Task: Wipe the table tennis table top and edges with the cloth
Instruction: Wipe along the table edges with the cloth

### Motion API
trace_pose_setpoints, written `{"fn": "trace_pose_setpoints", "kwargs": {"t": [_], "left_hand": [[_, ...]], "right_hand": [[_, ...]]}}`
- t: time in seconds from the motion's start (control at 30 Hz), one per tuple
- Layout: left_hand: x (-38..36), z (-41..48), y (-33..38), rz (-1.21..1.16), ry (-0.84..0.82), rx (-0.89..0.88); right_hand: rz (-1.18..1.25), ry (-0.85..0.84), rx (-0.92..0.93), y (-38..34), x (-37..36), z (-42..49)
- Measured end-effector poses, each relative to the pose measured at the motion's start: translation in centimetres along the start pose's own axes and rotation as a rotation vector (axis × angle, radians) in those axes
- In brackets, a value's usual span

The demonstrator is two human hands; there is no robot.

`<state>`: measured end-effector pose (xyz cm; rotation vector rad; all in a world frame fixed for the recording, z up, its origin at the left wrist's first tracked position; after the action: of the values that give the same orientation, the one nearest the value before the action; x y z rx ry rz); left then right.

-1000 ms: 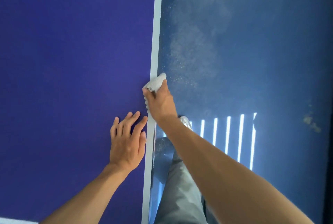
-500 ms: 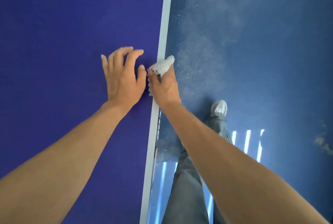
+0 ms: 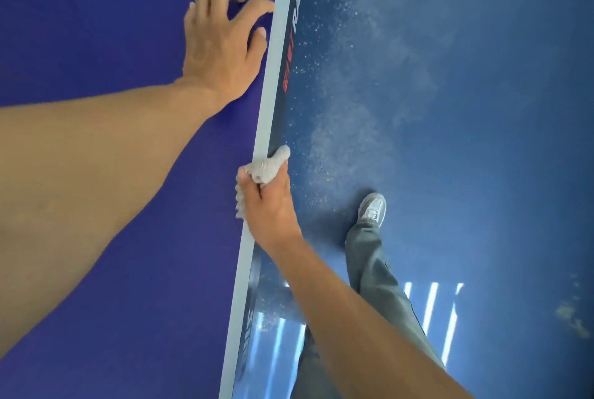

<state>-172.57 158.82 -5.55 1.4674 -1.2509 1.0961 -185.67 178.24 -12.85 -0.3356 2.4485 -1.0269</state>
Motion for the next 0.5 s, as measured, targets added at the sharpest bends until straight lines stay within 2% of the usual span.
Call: {"fn": "trace_pose_setpoints", "kwargs": {"t": [0.13, 0.27, 0.43, 0.5], "left_hand": [[0.0, 0.0, -0.4, -0.059, 0.143, 0.013], [-0.1, 0.6, -1.3, -0.079, 0.129, 0.056], [0.0, 0.4, -1.4, -0.134, 0.093, 0.035], [0.0, 0.5, -1.5, -0.142, 0.077, 0.032]], "right_hand": [[-0.073, 0.07, 0.015, -9.3, 4.2, 9.7], [-0.137, 0.096, 0.034, -14.7, 6.9, 15.0], [-0.022, 0.042, 0.105, -12.5, 5.0, 10.7], [0.012, -0.03, 0.03, -8.9, 3.6, 7.5]]}}
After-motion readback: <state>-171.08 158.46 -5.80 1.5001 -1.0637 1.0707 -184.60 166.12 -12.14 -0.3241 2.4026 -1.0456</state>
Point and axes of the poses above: each hand's wrist, its own z-axis towards the middle knuckle, its own x-axis out of the back of the hand, y = z × x, the point moved 8 cm from there along z, towards the middle knuckle, and after that the axes turned 13 degrees about -y, right-handed, at the moved point
